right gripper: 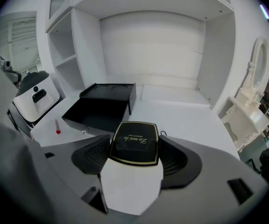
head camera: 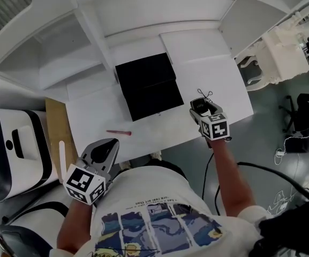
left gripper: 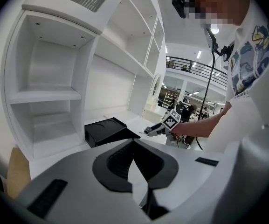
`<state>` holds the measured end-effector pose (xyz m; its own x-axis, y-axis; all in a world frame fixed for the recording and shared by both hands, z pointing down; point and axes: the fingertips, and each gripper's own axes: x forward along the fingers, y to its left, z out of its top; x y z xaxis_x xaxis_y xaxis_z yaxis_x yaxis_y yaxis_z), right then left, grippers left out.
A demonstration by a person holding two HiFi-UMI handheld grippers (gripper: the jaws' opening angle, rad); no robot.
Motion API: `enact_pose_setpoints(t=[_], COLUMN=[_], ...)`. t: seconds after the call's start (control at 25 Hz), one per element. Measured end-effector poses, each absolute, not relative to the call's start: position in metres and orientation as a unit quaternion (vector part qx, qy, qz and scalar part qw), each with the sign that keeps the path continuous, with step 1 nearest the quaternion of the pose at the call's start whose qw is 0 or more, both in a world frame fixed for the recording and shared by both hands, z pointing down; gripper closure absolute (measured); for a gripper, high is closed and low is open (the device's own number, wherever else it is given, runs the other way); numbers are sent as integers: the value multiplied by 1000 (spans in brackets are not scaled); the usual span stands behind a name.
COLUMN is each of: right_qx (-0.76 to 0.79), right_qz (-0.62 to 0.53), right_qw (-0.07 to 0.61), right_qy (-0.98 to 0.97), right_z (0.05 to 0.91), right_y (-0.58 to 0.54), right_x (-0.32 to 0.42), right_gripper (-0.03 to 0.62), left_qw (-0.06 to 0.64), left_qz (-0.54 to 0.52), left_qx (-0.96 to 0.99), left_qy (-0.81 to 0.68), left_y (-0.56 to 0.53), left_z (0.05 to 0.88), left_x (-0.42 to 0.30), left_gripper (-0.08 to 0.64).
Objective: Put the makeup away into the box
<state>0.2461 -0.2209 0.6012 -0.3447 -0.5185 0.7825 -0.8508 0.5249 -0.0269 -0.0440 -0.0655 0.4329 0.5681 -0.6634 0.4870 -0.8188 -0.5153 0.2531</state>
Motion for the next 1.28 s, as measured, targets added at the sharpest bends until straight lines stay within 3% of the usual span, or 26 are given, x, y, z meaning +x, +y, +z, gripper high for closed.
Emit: enact_pose_setpoints(t=[0.44,0.92,1.28], right_qx=[388,349,369], right_qz=[207,212,214], right_qw=[370,405,448], right_qy=[-819,-818,-786], right_z=[572,606,638], right_y=[-221,-227,-235], right_x=[150,50,21], right_gripper=[259,259,259], left_qw=[232,239,251], left_qz=[137,125,128], left_qx=[849,827,813], left_qy=[-455,-493,-509], left_y=[-45,-5,24], left_z=[426,429,438], left_x=[-87,-154,-198], left_gripper=[546,546,546])
